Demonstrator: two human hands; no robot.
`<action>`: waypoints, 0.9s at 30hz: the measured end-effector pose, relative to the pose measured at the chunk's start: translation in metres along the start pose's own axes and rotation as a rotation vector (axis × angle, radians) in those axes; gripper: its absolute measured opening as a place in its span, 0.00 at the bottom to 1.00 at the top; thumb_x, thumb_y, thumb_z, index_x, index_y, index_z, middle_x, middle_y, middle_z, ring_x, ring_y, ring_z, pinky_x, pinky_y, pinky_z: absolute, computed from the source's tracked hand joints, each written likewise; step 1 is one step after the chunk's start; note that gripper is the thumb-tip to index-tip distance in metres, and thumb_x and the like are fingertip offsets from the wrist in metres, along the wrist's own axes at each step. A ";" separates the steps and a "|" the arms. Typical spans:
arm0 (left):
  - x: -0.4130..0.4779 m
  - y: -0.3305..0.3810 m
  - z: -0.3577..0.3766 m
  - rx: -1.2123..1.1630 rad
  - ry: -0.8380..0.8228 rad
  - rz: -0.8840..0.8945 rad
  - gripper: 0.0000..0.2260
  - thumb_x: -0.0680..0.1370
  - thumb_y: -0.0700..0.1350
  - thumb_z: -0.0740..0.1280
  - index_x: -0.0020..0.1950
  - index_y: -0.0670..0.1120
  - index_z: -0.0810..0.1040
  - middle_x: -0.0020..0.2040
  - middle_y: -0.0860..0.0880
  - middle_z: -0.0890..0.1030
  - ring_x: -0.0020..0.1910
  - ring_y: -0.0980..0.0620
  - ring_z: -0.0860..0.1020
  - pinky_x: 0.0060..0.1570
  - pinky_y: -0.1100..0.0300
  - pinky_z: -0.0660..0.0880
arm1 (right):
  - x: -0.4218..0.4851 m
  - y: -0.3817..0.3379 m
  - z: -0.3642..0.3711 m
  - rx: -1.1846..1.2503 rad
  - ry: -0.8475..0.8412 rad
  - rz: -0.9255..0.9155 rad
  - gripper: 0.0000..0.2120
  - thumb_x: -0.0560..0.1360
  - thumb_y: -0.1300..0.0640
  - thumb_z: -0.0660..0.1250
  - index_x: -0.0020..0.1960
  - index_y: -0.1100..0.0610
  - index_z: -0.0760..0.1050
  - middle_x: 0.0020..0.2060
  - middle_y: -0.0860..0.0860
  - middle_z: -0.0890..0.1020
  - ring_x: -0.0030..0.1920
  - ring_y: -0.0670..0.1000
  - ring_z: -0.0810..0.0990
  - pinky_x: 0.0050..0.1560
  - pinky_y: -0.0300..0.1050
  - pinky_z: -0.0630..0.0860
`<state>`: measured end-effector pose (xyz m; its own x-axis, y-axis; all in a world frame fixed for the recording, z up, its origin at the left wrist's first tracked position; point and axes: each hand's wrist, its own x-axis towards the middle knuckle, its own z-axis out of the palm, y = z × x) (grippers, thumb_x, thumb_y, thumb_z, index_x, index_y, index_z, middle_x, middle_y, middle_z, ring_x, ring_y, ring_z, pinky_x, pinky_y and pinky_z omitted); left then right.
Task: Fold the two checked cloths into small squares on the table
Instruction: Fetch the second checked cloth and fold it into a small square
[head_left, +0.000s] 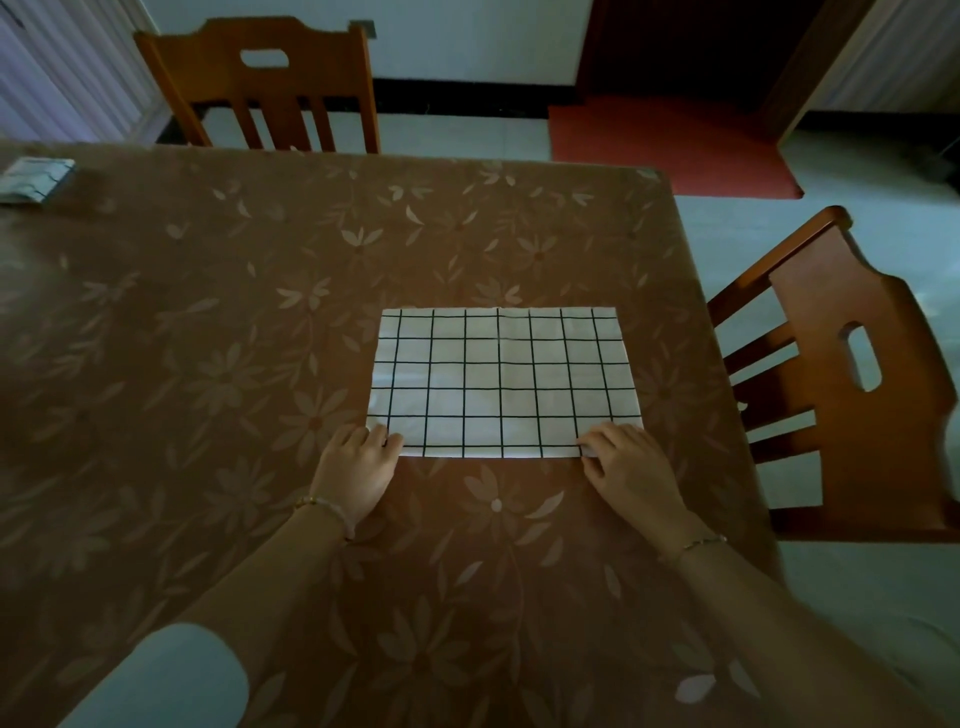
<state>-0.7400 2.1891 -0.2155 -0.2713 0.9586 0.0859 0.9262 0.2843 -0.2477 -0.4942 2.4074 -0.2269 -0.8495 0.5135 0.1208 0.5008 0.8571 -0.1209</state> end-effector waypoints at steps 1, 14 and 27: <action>0.000 0.000 0.000 0.004 0.004 0.006 0.10 0.59 0.33 0.73 0.36 0.41 0.79 0.31 0.44 0.78 0.26 0.44 0.76 0.33 0.56 0.76 | 0.000 0.000 -0.001 0.008 0.011 -0.004 0.11 0.68 0.61 0.72 0.50 0.55 0.79 0.45 0.51 0.80 0.45 0.52 0.79 0.49 0.47 0.77; -0.022 -0.003 0.010 0.071 0.068 0.081 0.07 0.62 0.30 0.69 0.35 0.39 0.78 0.35 0.43 0.79 0.29 0.44 0.77 0.35 0.54 0.76 | -0.026 -0.007 0.000 0.097 0.054 0.067 0.04 0.70 0.64 0.68 0.43 0.56 0.77 0.41 0.49 0.78 0.41 0.50 0.77 0.39 0.44 0.76; -0.140 0.005 0.001 -0.058 0.018 0.123 0.21 0.51 0.35 0.81 0.41 0.38 0.83 0.42 0.40 0.83 0.40 0.42 0.82 0.40 0.49 0.79 | -0.126 -0.063 -0.006 0.120 0.045 0.008 0.09 0.72 0.58 0.59 0.39 0.54 0.77 0.36 0.47 0.78 0.36 0.48 0.77 0.37 0.41 0.76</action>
<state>-0.6981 2.0566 -0.2298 -0.1502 0.9857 0.0760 0.9659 0.1627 -0.2016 -0.4174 2.2885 -0.2282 -0.8357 0.5243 0.1634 0.4821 0.8429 -0.2390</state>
